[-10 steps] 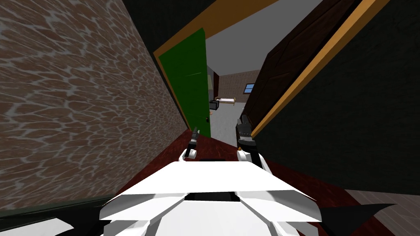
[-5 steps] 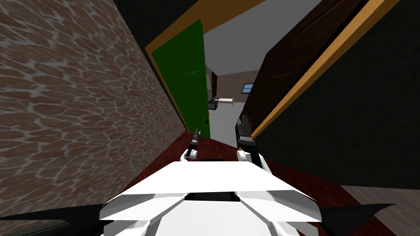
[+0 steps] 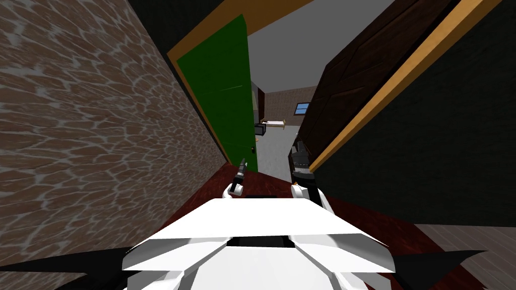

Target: Push the door open

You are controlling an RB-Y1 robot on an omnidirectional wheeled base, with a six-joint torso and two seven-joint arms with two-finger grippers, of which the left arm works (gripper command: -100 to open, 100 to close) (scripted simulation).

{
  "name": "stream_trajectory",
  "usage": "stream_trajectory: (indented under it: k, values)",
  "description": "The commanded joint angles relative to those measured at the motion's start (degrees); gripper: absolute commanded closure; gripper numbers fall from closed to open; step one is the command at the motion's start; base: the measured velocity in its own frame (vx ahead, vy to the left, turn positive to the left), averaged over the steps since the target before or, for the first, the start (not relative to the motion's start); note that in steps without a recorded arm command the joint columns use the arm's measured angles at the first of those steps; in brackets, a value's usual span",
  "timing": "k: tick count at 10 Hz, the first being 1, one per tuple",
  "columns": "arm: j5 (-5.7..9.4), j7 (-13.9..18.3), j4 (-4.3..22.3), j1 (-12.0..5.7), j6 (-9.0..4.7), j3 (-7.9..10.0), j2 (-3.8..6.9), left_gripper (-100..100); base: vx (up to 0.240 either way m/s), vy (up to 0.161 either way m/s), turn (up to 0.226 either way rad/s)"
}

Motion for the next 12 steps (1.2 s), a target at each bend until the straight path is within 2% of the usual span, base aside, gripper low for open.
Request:
stream_trajectory:
  k: [1,5,12]
  values:
    - [0.17,-0.04,2.23,-0.91,-0.45,-0.31,0.01,-100,0.096,0.030,-0.066]
    - [0.56,-0.16,7.56,-3.11,-1.54,-1.03,0.00,-100,0.093,0.042,-0.064]
    - [1.13,-0.33,15.22,-6.26,-3.11,-2.06,-0.07,-100,0.078,0.036,-0.052]
